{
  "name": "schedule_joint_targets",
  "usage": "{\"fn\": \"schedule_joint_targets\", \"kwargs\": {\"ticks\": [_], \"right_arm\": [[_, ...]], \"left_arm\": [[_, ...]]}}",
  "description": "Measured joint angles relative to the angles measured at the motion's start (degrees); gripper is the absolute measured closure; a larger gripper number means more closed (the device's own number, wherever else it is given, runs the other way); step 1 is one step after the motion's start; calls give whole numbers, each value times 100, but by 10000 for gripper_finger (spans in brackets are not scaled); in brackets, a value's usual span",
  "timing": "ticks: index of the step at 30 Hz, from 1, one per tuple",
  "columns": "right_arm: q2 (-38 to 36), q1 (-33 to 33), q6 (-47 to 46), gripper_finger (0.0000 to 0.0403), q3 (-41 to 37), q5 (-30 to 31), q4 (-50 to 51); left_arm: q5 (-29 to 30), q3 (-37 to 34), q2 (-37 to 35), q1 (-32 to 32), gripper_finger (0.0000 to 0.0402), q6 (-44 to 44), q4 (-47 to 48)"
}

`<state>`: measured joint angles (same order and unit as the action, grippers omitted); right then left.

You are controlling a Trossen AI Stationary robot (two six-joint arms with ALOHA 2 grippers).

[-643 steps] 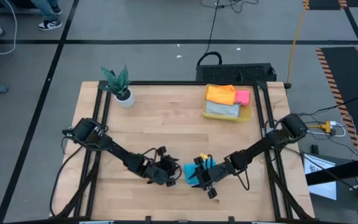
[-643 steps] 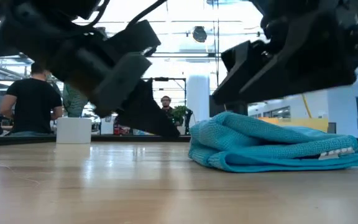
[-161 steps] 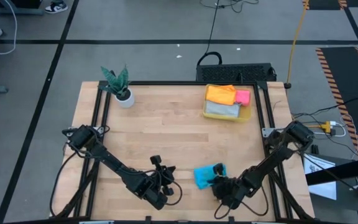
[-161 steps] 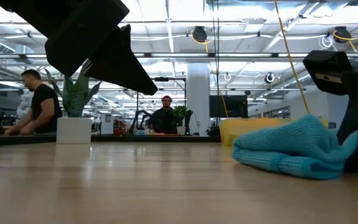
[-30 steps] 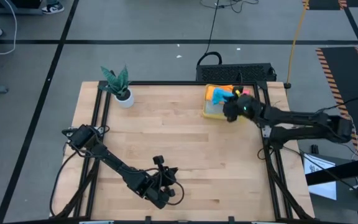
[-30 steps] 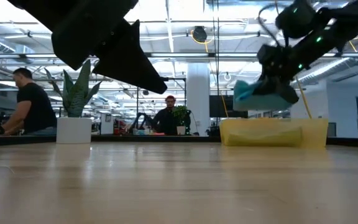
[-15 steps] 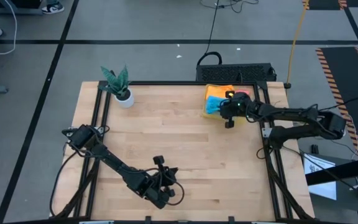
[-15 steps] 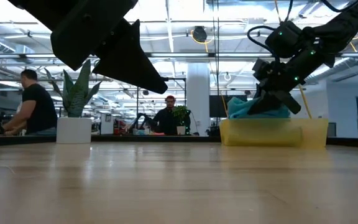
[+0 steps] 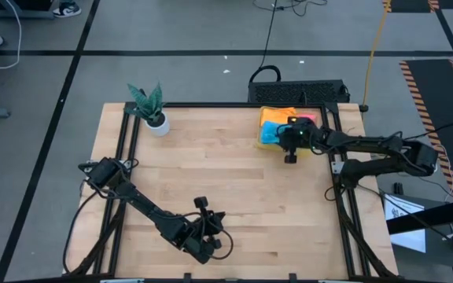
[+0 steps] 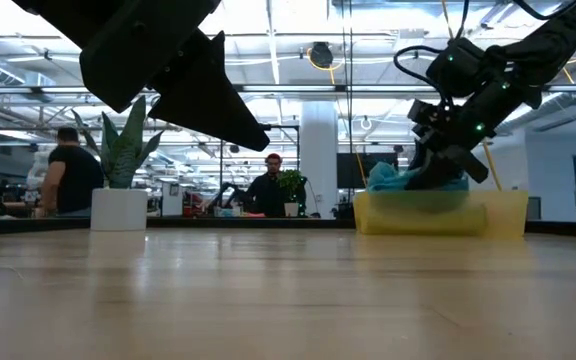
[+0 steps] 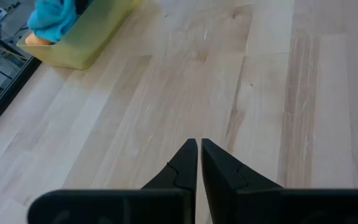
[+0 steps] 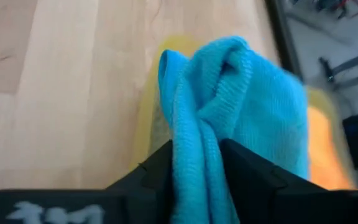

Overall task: Fold microfiber towels
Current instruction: Put the blue kitchen towel into the yellow bin

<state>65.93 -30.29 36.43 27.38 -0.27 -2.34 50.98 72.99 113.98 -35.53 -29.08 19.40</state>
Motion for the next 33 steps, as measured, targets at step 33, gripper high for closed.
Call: {"fn": "schedule_joint_targets", "kwargs": {"ticks": [33], "right_arm": [[-310, 5, -2525, 315, 854, -448, 532]], "left_arm": [[-15, 0, 1, 15, 376, 9, -74]]}}
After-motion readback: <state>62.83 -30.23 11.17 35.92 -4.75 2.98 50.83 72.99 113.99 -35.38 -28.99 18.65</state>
